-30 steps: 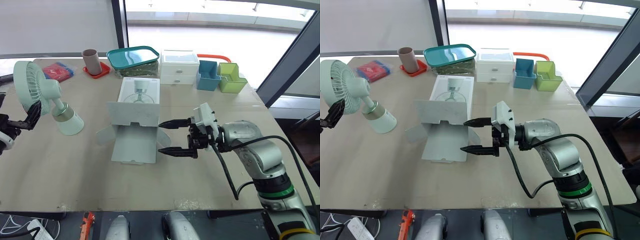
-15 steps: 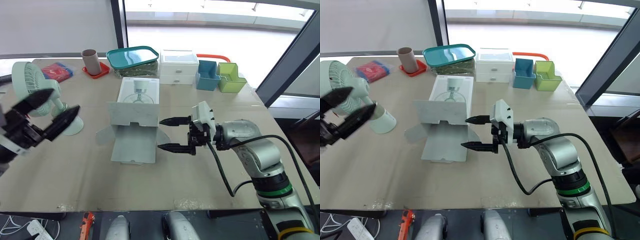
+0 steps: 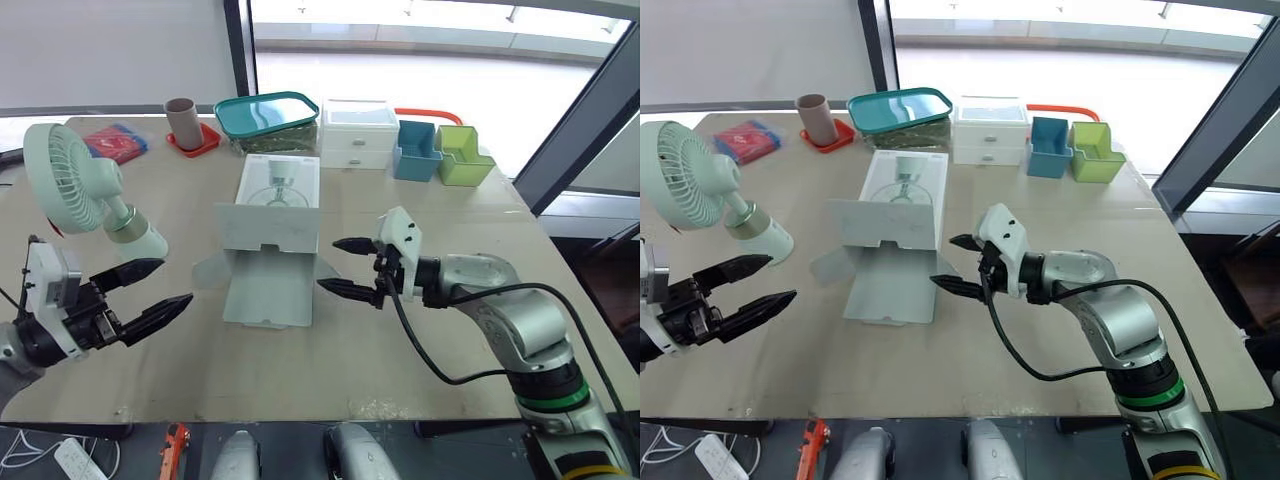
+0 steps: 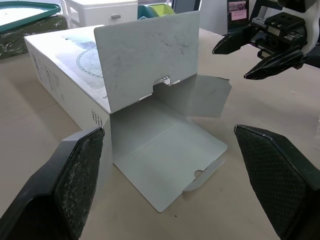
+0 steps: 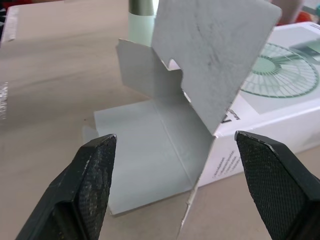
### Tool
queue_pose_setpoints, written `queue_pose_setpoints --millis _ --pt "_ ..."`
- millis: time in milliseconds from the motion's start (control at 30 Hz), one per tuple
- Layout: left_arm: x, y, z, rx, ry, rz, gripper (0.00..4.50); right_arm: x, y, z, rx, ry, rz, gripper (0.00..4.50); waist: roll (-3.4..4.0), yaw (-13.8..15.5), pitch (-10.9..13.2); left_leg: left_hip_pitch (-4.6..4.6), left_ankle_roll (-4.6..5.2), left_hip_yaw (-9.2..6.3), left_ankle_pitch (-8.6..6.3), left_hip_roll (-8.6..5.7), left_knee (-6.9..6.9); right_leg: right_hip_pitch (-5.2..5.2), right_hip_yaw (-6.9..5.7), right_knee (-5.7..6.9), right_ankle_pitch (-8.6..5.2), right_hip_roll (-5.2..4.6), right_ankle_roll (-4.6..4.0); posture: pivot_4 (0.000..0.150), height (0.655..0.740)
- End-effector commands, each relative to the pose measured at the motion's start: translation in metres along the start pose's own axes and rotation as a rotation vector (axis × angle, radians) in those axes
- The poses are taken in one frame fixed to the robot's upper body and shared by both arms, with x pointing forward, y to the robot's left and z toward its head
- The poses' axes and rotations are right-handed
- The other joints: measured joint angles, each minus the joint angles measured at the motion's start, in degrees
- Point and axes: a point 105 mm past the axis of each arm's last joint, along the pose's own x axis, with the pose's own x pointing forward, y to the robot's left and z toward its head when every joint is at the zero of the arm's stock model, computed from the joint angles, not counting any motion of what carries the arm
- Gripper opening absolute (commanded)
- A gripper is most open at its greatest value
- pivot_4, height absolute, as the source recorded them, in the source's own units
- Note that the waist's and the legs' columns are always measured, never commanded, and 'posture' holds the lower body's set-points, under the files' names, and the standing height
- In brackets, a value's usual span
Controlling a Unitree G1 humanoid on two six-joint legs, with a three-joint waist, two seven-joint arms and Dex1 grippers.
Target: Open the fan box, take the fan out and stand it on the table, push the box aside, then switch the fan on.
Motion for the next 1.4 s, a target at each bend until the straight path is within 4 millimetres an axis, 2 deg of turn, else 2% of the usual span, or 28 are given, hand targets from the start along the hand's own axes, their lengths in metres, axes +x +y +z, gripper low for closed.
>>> queue_pose_setpoints --millis 33,400,667,800,900,1100,1300,1400 --pt "0.004 -0.005 0.003 0.034 -0.005 -0.024 4.43 0.005 -0.004 0.004 0.009 0.016 -0.063 3.89 0.00 -0.02 0.00 0.00 0.00 0.00 0.00 0.01 0.00 -0.01 0.00 0.00 0.00 0.02 0.00 0.150 0.7400" --pt "0.003 -0.011 -0.015 0.030 0.049 -0.034 4.43 0.022 -0.001 -0.004 0.063 0.074 -0.095 3.89 0.01 -0.07 0.01 -0.01 0.01 0.00 0.00 0.04 -0.02 -0.03 0.00 0.00 0.00 0.05 0.00 0.150 0.7400" --pt "0.003 -0.014 -0.019 0.043 0.055 -0.027 4.43 0.040 -0.006 -0.011 0.073 0.133 -0.119 3.89 0.01 -0.03 0.00 -0.03 0.01 0.00 0.00 0.06 -0.02 -0.05 0.01 -0.01 0.00 0.07 -0.02 0.150 0.7400" --pt "0.004 -0.015 -0.020 0.045 0.053 -0.023 4.43 0.047 -0.004 -0.007 0.068 0.135 -0.108 3.89 0.01 -0.04 0.01 -0.04 0.01 0.00 0.00 0.08 -0.04 -0.08 0.00 -0.01 0.00 0.10 -0.03 0.150 0.7400" --pt "0.005 -0.014 -0.020 0.052 0.054 -0.014 4.50 0.051 -0.007 -0.010 0.072 0.168 -0.124 3.07 0.01 -0.05 0.01 -0.04 0.01 0.00 0.00 0.08 -0.05 -0.08 0.00 -0.01 0.00 0.10 -0.02 0.150 0.7400" --pt "0.006 -0.014 -0.023 0.054 0.057 -0.008 4.50 0.055 -0.013 -0.017 0.086 0.209 -0.161 0.48 0.01 -0.05 0.01 -0.05 0.01 0.00 0.00 0.08 -0.05 -0.08 0.00 -0.01 0.00 0.09 -0.03 0.150 0.7400" --pt "0.006 -0.014 -0.023 0.056 0.056 -0.008 4.50 0.056 -0.014 -0.018 0.083 0.215 -0.168 0.48 0.01 -0.07 0.01 -0.04 0.01 0.00 0.00 0.09 -0.06 -0.09 0.00 -0.01 0.00 0.10 -0.02 0.150 0.7400" --pt "0.007 -0.014 -0.026 0.060 0.056 -0.002 4.50 0.048 -0.021 -0.029 0.068 0.250 -0.195 0.48 0.01 -0.07 0.01 -0.04 0.01 0.00 0.00 0.08 -0.06 -0.09 0.00 -0.01 0.00 0.10 -0.02 0.150 0.7400"
